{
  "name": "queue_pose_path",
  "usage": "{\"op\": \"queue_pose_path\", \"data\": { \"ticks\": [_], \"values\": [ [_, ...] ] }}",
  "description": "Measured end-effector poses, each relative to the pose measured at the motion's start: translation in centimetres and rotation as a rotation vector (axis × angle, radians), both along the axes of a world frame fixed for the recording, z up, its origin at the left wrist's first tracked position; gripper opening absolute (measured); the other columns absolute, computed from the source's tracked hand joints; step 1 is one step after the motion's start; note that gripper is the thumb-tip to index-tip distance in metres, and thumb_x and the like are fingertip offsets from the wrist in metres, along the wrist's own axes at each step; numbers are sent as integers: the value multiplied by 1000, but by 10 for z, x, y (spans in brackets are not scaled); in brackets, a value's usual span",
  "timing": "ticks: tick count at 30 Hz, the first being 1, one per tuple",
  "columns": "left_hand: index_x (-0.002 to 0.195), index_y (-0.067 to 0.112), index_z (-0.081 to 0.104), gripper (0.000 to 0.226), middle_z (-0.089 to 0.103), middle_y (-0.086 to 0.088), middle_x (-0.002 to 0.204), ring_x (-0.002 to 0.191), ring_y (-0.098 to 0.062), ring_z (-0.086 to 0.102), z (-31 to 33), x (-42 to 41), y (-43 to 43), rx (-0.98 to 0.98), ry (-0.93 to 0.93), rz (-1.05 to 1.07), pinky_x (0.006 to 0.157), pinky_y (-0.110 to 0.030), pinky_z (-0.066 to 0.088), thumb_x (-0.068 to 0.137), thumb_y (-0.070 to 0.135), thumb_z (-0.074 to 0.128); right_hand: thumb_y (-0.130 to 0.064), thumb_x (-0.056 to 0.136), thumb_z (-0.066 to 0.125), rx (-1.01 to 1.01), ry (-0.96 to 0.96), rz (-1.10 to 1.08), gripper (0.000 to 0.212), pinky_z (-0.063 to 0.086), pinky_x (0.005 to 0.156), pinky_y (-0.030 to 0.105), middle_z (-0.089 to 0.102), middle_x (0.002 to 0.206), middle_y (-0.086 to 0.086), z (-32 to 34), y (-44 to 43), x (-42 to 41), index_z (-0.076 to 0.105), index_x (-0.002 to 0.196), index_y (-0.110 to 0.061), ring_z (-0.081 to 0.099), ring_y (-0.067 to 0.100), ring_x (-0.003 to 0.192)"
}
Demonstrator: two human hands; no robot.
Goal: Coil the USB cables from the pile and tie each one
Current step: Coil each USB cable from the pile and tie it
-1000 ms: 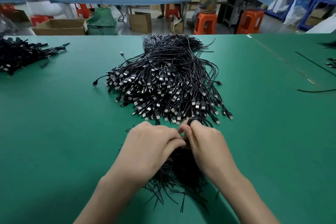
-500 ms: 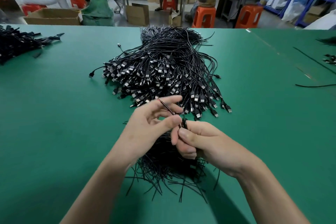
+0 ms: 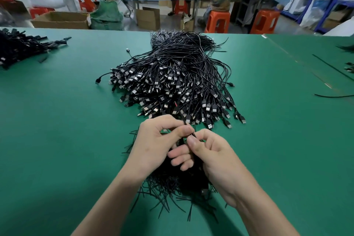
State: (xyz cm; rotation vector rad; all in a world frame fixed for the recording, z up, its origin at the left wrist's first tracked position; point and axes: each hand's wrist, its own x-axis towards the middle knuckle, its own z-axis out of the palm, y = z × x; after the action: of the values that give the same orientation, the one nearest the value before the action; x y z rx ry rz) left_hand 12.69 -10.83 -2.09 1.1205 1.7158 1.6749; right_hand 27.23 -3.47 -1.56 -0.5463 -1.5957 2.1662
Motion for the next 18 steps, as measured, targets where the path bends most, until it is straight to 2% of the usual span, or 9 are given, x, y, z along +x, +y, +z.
{"op": "queue_pose_path", "data": {
  "ticks": [3, 6, 7, 9, 10, 12, 15, 17, 18],
  "values": [
    [79, 15, 81, 10, 70, 6, 77, 50, -14, 57, -3, 5, 1, 38, -79, 1, 53, -26, 51, 88, 17, 78, -15, 99, 63, 109, -39, -227, 13, 52, 63, 21, 77, 82, 9, -6, -5, 1, 59, 95, -3, 68, 13, 68],
    [80, 31, 82, 8, 76, 6, 87, 53, -10, 61, -2, 5, 2, 31, 16, 11, 59, -20, 50, 83, 38, 80, -33, 95, 68, 403, -188, -363, 17, 44, 68, 19, 67, 78, -11, -11, -2, 7, 65, 88, -17, 58, 4, 71],
    [81, 31, 82, 12, 76, 5, 88, 54, -10, 61, -1, 5, 2, 40, 14, 13, 59, -19, 50, 81, 43, 83, -43, 97, 60, 442, -227, -333, 23, 46, 73, 23, 68, 84, -11, -12, -2, 8, 63, 92, -20, 61, 5, 78],
    [83, 29, 83, 21, 76, 5, 84, 56, -9, 61, 1, 6, 4, 47, -1, 26, 58, -21, 51, 78, 48, 79, -55, 97, 39, 380, -224, -162, 43, 52, 82, 30, 74, 99, -3, -14, -6, 8, 60, 106, -19, 69, 11, 90],
    [84, 29, 82, 24, 75, 6, 81, 57, -8, 60, 1, 6, 5, 47, -1, 34, 58, -22, 51, 77, 50, 75, -54, 99, 33, 304, -189, -72, 48, 54, 79, 32, 75, 101, 2, -14, -9, 8, 59, 113, -17, 70, 15, 88],
    [84, 31, 82, 23, 70, 10, 71, 58, -6, 58, 3, 7, 5, 48, -6, 36, 55, -22, 51, 77, 52, 74, -51, 106, 30, 210, -121, 36, 47, 52, 69, 30, 72, 88, 4, -14, -13, 9, 58, 117, -14, 64, 18, 74],
    [86, 29, 83, 17, 66, 11, 68, 54, -8, 54, 2, 8, 4, 87, -81, -25, 51, -22, 48, 84, 45, 80, -51, 103, 36, 237, -135, 36, 35, 44, 60, 29, 49, 71, -8, -16, -15, 10, 62, 101, -27, 46, 13, 61],
    [89, 25, 83, 14, 72, 7, 77, 56, -9, 59, 1, 13, 3, 108, -128, -23, 56, -28, 51, 88, 37, 76, -51, 101, 38, 299, -200, -57, 32, 36, 54, 30, 45, 65, -14, -18, -16, 6, 57, 86, -31, 40, 8, 56],
    [90, 25, 83, 13, 74, 7, 81, 61, -7, 63, 0, 16, 3, 97, -131, 16, 62, -31, 52, 90, 35, 73, -49, 103, 37, 398, -248, -128, 32, 34, 55, 30, 46, 62, -15, -19, -16, 3, 53, 81, -32, 39, 6, 55]
  ]
}}
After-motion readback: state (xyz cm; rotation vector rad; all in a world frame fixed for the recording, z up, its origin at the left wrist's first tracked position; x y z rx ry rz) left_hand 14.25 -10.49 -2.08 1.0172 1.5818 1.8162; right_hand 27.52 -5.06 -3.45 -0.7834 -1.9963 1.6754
